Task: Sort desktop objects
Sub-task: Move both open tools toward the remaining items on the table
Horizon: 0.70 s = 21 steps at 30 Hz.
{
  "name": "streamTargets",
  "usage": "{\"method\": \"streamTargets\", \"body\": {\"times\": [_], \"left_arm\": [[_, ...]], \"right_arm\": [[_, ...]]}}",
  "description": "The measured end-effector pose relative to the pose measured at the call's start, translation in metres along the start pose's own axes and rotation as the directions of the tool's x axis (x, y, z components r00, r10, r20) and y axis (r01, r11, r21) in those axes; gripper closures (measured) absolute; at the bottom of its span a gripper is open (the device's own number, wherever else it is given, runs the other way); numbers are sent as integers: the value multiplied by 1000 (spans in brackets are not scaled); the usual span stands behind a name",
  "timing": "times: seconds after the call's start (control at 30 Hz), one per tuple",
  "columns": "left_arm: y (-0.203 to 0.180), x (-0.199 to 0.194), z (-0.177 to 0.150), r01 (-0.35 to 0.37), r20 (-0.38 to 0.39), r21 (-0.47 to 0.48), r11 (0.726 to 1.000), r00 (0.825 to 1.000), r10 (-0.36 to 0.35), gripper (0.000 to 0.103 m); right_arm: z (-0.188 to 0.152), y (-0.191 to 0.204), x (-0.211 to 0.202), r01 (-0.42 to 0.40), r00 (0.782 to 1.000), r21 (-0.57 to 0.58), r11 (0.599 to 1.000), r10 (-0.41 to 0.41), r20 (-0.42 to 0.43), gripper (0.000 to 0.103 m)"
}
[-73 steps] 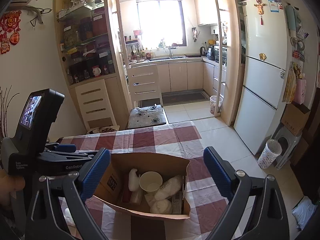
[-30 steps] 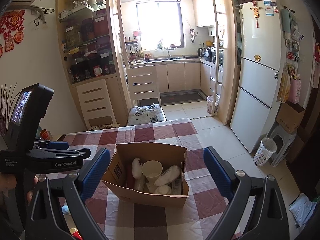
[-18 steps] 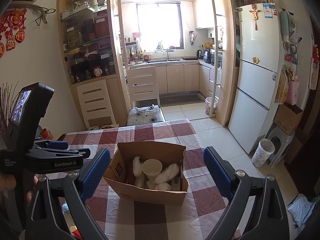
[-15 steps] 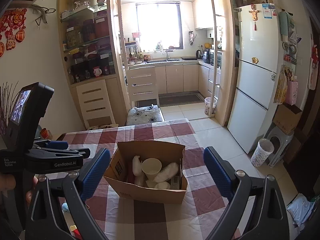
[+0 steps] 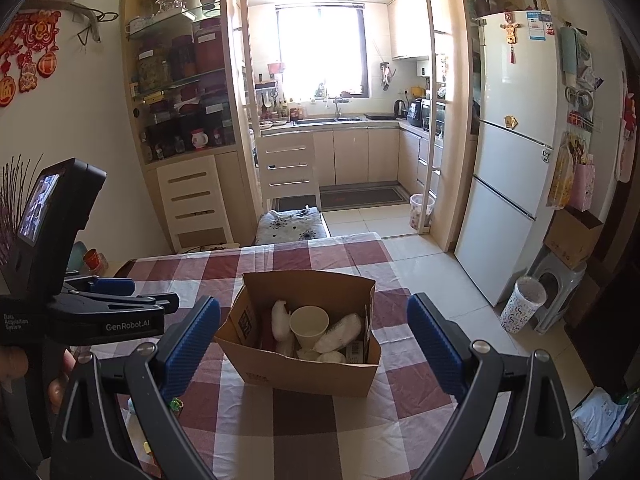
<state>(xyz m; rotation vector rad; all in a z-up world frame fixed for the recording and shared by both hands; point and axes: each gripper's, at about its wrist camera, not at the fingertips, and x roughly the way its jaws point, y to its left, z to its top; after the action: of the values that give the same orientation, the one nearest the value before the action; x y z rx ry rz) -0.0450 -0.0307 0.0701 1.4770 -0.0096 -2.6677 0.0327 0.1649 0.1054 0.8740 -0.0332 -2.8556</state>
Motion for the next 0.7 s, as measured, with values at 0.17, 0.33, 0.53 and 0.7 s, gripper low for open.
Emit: {"method": "streamTargets", "body": {"times": [0.17, 0.33, 0.53, 0.7], "left_arm": [[2, 0, -11, -6, -13, -5, 1000, 1000, 6, 41], [5, -1, -22, -12, -26, -12, 1000, 1000, 12, 41], [12, 1, -36, -22, -44, -24, 999, 999, 21, 41], [16, 7, -50, -27, -73, -34, 999, 997, 25, 41]], "right_arm": [[-6, 4, -3, -4, 1000, -4, 1000, 4, -11, 7], [-13, 9, -6, -11, 1000, -7, 1000, 10, -22, 7], [-25, 17, -8, -22, 999, -18, 1000, 21, -45, 7], [-34, 23, -6, -32, 997, -27, 999, 30, -71, 7]]}}
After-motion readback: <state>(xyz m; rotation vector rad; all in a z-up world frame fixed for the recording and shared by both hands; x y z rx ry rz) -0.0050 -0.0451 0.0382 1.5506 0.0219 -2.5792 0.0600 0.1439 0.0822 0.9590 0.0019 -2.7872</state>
